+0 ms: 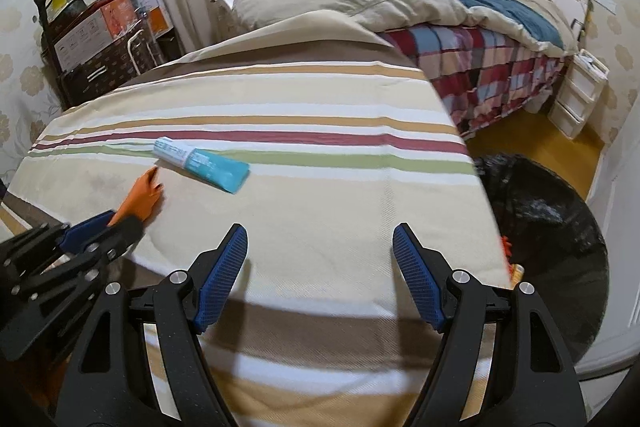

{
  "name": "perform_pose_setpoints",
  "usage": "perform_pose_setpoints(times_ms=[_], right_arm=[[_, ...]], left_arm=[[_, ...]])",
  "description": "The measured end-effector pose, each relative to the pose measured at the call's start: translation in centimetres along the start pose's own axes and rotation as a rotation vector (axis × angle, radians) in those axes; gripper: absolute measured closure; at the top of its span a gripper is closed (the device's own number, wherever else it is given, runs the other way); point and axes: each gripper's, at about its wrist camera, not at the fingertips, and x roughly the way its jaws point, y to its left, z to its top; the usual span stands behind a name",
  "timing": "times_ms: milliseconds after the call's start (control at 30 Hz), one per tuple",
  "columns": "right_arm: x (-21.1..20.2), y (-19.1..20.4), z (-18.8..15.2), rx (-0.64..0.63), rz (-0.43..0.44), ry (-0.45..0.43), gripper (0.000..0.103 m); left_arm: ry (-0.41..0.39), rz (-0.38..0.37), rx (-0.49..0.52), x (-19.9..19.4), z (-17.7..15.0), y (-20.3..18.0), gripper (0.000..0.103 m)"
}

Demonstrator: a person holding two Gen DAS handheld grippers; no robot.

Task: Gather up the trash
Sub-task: 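Grasp the orange paper piece with the left tool, then grasp the white-teal tube with the right tool while the left tool holds the orange paper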

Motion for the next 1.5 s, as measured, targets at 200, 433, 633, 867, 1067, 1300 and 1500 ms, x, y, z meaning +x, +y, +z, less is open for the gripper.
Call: perform_pose_setpoints(times_ms=[200, 433, 633, 867, 1067, 1300, 1500], right_arm=[[1.4, 1.4, 1.8, -0.017, -0.023, -0.011, 0.03], [4.1, 1.4, 4.2, 0.012, -0.05, 0.022, 0.03], [4.9, 2.4, 4.3, -0.023, -0.059, 0.057, 0.023], [3.1, 4.0, 2.0, -0.053, -0.032, 0.059, 0.022], [1.6, 5.6, 0.2, -0.075, -0.009, 0.059, 0.022], [0.2, 6.2, -0.8, -0.05, -0.009, 0.027, 0.022], [-0.2, 7.9, -0.8, -0.099, 0.038, 0.014, 0.027]], left_arm=[[0.0, 0.06, -0.06, -0.1, 0.0, 4.1, 0.075], [-0.001, 0.117, -0.117, 0.0, 0.2, 7.8, 0.075], [-0.006, 0.132, -0.151, -0.1, 0.3, 9.7, 0.075], [-0.011, 0.142, -0.185, -0.3, 0.3, 11.2, 0.075], [-0.017, 0.145, -0.193, -0.6, 0.0, 11.5, 0.075], [-0.02, 0.153, -0.192, -1.2, -0.7, 11.9, 0.075], [-0.021, 0.162, -0.2, -1.7, -1.3, 12.4, 0.075]])
